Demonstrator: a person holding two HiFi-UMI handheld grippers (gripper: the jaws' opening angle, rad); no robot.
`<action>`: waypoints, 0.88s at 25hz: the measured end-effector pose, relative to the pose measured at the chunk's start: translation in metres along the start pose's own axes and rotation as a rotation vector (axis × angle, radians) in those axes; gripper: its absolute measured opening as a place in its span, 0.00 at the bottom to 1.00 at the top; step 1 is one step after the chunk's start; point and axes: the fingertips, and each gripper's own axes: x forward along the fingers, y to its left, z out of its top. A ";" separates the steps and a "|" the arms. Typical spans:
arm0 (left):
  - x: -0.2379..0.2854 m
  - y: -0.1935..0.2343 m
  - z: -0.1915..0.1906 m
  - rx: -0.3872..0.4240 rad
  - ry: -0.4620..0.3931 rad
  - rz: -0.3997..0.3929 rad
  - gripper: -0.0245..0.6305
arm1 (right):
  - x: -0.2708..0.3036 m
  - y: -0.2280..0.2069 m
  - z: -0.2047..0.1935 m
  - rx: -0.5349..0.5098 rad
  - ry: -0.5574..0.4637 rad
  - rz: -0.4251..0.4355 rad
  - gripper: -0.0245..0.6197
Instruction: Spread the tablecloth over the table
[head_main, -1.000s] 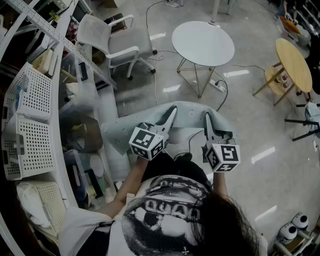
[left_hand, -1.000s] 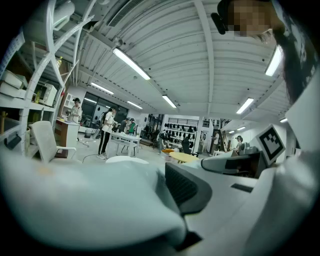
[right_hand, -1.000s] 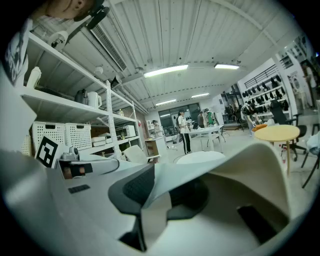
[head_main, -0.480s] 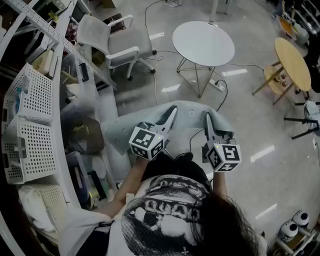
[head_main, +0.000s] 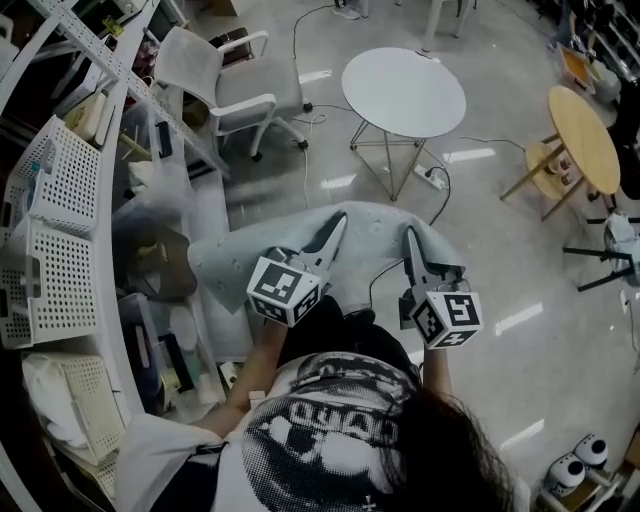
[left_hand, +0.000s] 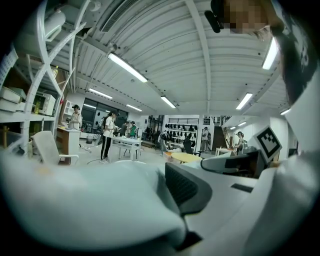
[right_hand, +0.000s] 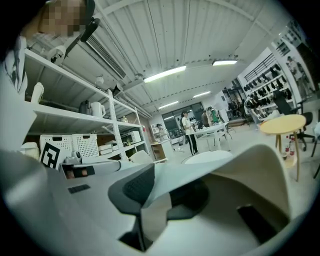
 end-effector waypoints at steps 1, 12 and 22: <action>0.000 -0.002 0.000 -0.001 -0.001 0.004 0.13 | -0.001 -0.001 0.000 0.001 0.000 0.006 0.15; 0.005 -0.010 0.002 -0.011 0.021 0.018 0.13 | -0.004 -0.012 0.000 0.054 -0.021 0.040 0.14; 0.048 0.014 0.004 -0.003 0.034 -0.017 0.13 | 0.033 -0.039 0.004 0.087 -0.009 0.017 0.15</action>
